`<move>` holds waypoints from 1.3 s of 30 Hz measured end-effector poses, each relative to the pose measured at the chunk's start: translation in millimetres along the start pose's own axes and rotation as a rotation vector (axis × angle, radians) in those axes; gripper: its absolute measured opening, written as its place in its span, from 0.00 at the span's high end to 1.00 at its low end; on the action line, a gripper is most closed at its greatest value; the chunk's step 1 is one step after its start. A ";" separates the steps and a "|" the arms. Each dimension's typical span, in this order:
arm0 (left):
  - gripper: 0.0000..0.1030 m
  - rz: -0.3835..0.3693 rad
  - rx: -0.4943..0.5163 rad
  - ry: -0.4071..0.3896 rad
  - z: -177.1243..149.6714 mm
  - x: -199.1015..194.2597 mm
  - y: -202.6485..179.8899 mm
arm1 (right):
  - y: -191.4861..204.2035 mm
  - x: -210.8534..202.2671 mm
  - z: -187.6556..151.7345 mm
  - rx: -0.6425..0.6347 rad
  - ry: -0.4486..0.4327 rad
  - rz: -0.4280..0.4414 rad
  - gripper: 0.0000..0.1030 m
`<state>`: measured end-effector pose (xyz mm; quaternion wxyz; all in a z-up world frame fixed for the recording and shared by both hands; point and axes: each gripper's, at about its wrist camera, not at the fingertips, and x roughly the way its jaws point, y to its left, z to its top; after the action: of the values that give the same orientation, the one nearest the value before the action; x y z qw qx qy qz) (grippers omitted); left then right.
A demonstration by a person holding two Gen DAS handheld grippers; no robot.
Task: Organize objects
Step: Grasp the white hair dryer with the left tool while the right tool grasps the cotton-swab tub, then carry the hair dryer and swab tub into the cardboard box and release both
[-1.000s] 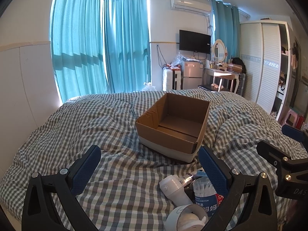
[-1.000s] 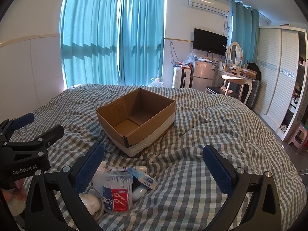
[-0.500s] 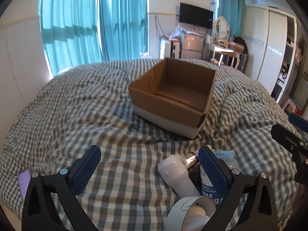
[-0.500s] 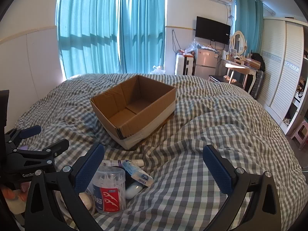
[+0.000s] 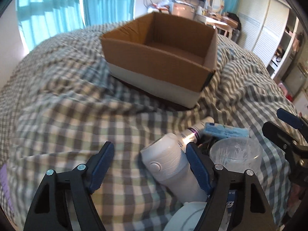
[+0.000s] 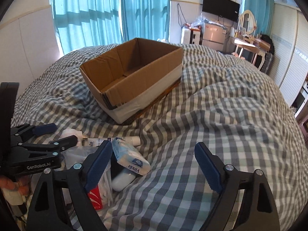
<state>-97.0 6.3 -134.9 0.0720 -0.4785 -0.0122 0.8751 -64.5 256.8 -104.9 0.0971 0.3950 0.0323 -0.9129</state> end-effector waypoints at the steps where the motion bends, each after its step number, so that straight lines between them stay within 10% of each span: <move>1: 0.23 -0.009 0.009 0.025 -0.2 4.8 -1.9 | 0.4 -0.1 -0.5 0.000 0.001 0.005 0.15; 7: 0.25 0.021 0.072 0.069 -2.7 21.0 -15.0 | 5.8 -4.7 -4.9 -0.004 0.015 0.022 0.15; 10: 0.43 0.008 0.075 0.058 -4.4 20.7 -14.2 | 15.7 -8.5 -9.1 -0.025 0.029 0.041 0.15; 19: 0.45 -0.076 -0.062 -0.049 -1.1 -16.1 12.3 | 50.6 -1.1 -18.5 -0.098 0.078 0.086 0.15; 39: 0.45 0.012 -0.079 -0.207 9.5 -61.8 46.0 | 74.9 19.9 -13.2 -0.126 0.120 0.075 0.34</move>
<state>-77.4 -47.3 -82.3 0.0460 -0.3879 -0.0511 0.9191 -53.2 182.2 -127.1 0.1538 0.4430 0.0804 -0.8795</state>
